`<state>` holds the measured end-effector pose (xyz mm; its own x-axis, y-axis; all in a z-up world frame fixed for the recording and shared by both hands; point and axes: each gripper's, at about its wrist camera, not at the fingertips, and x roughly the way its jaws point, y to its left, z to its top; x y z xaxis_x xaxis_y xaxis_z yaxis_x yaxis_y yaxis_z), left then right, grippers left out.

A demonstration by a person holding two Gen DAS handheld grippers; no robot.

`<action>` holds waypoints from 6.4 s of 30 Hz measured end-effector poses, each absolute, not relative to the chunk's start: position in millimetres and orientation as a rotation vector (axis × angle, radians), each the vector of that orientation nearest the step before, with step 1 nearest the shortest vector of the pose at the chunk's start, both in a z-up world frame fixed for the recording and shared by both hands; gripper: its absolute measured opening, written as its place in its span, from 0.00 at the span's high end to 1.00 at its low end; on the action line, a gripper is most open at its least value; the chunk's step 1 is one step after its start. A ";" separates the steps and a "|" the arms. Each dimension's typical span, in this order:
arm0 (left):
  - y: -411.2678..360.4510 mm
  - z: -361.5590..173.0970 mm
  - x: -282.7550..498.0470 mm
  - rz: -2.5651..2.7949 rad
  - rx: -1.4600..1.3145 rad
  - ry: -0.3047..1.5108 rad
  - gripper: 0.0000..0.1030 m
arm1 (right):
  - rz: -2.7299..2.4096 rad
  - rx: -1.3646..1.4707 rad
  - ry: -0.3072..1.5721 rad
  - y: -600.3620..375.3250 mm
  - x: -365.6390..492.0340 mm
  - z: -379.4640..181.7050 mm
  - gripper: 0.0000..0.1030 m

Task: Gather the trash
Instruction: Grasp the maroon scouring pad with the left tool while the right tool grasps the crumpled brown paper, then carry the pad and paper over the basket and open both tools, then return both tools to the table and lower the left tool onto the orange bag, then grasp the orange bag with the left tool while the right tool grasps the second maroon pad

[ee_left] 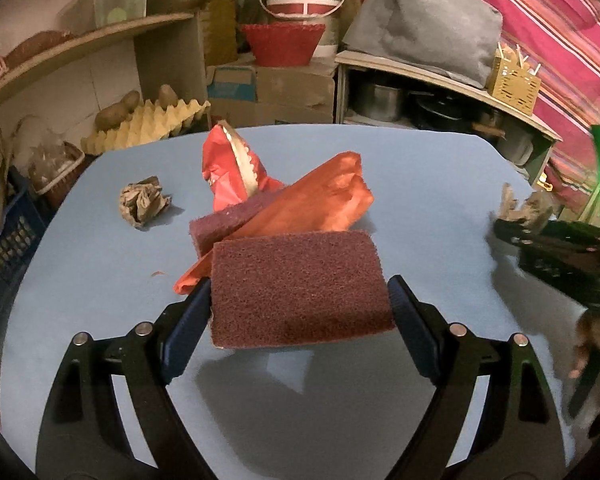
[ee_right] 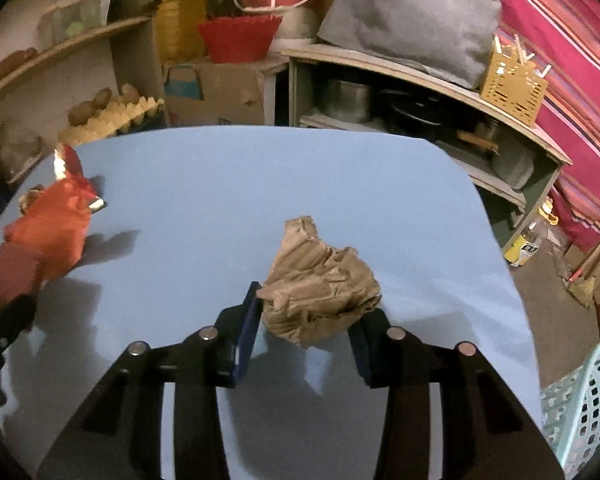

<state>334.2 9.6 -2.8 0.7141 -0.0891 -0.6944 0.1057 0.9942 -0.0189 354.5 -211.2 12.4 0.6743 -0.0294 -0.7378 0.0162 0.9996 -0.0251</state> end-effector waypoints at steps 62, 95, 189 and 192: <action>-379.5 72.6 193.3 -0.613 0.136 0.684 0.06 | -0.337 0.212 0.787 -568.9 126.2 50.6 0.60; -21.6 50.5 284.2 -0.096 0.069 0.683 0.05 | -0.253 0.096 0.772 -357.4 246.8 44.2 0.07; 215.2 -2.6 329.0 0.116 -0.084 0.694 0.89 | 0.185 -0.132 0.821 30.5 407.5 -3.9 0.19; 211.0 0.5 328.2 0.124 -0.078 0.688 0.89 | 0.186 -0.129 0.809 24.4 403.3 0.2 0.19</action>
